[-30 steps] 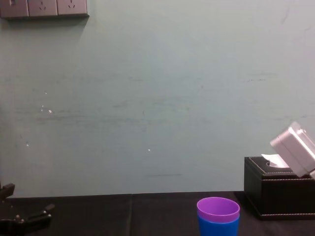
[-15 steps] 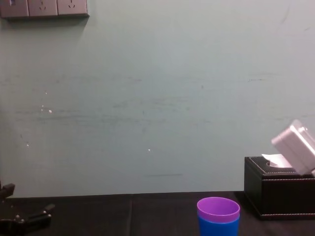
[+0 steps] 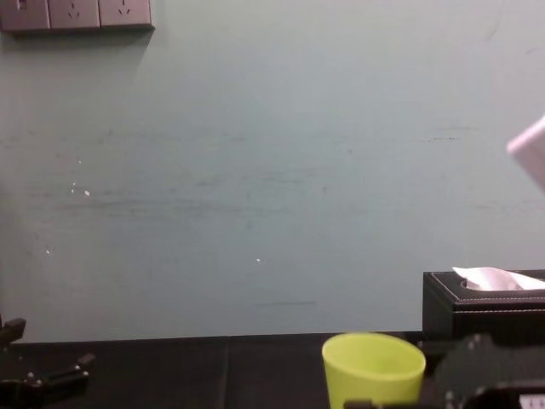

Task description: Stack the three plastic cups sequentially using one hand.

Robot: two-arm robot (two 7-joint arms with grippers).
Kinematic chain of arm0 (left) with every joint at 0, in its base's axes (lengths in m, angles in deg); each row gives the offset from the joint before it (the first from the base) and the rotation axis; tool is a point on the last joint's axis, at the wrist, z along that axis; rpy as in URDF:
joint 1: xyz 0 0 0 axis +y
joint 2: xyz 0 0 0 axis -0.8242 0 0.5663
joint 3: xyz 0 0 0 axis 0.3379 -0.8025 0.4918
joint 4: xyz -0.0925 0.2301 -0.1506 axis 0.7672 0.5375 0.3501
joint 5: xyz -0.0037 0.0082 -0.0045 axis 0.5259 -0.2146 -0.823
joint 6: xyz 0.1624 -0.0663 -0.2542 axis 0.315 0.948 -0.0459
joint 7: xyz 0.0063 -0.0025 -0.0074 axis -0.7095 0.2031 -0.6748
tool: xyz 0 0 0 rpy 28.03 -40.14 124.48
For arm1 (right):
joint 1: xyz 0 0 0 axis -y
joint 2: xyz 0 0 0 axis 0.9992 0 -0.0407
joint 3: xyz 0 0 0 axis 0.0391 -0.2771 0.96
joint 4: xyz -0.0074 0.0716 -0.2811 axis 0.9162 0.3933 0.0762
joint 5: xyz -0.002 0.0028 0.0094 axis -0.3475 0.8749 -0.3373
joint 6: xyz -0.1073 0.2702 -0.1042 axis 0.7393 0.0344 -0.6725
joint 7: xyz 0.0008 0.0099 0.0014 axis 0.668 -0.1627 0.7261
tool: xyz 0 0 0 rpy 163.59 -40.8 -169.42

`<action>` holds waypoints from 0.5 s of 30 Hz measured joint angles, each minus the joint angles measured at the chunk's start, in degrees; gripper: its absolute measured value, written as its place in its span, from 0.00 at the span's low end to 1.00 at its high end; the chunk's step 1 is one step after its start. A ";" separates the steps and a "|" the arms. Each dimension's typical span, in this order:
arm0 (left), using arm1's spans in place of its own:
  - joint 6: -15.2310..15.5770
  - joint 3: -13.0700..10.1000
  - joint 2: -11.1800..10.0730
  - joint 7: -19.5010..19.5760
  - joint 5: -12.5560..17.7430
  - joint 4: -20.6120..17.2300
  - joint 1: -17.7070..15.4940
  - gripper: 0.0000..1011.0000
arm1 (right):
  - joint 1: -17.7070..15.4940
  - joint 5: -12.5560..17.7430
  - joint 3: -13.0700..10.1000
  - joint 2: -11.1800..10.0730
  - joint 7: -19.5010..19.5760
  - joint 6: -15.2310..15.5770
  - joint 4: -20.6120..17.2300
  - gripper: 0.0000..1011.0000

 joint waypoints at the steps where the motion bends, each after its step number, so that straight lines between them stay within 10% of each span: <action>1: 0.00 0.00 0.00 0.00 0.00 0.00 0.00 1.00 | 0.15 0.11 -0.18 -0.14 0.01 0.20 -0.31 0.73; 15: 0.00 0.00 0.00 0.00 0.00 0.00 0.00 1.00 | 4.37 1.32 -1.94 -0.58 1.16 4.44 -2.27 0.73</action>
